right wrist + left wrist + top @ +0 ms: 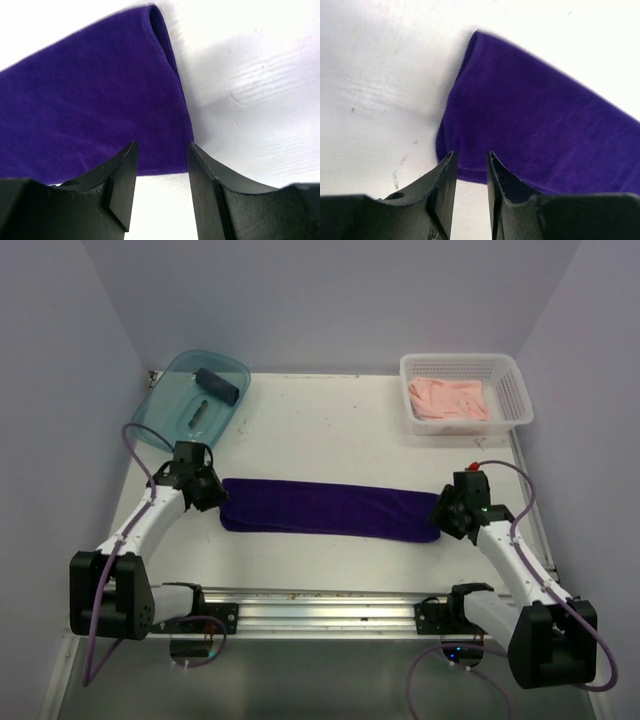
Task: Roll the towels
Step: Fold the towel
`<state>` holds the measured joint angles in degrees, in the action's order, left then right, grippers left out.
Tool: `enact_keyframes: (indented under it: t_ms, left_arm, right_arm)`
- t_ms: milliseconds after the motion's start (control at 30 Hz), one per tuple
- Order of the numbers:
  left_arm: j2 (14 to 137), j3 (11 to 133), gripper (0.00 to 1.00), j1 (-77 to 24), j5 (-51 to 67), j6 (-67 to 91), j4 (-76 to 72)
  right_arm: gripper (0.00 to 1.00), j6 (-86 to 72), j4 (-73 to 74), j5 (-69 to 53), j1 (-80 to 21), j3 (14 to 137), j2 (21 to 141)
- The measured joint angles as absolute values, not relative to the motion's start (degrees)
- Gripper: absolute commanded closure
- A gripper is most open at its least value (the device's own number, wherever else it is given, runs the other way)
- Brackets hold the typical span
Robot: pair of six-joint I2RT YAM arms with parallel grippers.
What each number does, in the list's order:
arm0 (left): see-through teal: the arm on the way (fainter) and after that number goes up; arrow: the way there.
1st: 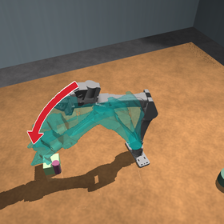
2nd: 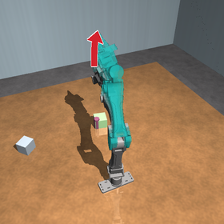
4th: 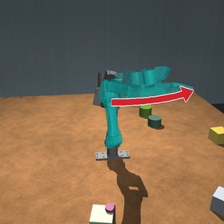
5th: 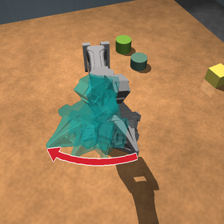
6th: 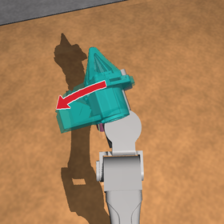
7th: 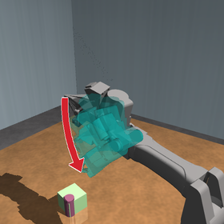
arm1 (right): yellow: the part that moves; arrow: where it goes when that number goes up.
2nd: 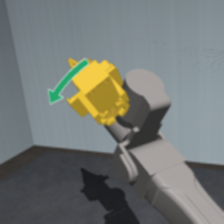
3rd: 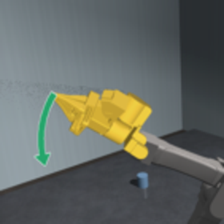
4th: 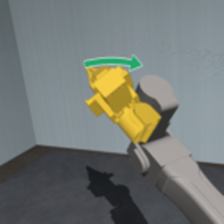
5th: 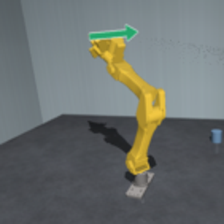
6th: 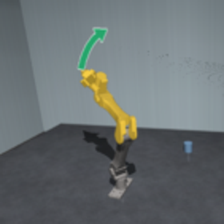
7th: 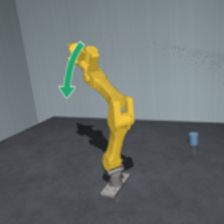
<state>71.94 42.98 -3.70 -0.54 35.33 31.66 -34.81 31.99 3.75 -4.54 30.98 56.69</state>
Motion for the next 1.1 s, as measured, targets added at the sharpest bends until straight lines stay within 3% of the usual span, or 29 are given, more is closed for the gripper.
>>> enact_keyframes:
  t_ms: [233,533,600,700,933,1100]
  left_arm:
    - [74.9,49.4,0.71,-9.9,-0.6,33.8,29.5]
    - [85.5,50.4,0.72,-10.7,0.2,32.8,27.5]
    - [86.7,50.0,0.72,-10.7,0.1,32.9,26.4]
    - [88.5,48.6,0.73,-10.9,-0.5,33.5,24.6]
    - [88.9,45.4,0.74,-13.1,-1.4,35.1,19.5]
    - [88.0,42.1,0.75,-15.0,-0.9,37.0,12.7]
  right_arm:
    - [0.51,-32.4,29.1,4.6,-3.5,34.8,66.2]
    - [0.66,-31.3,23.4,2.6,-0.9,34.8,74.7]
    - [0.73,-31.5,22.1,2.0,-0.8,34.7,75.1]
    - [1.00,-31.8,19.8,1.4,-0.8,34.7,76.1]
    - [1.00,-32.5,19.6,1.0,-0.8,34.7,75.1]
    - [1.00,-31.5,23.4,2.4,-0.8,35.8,64.7]
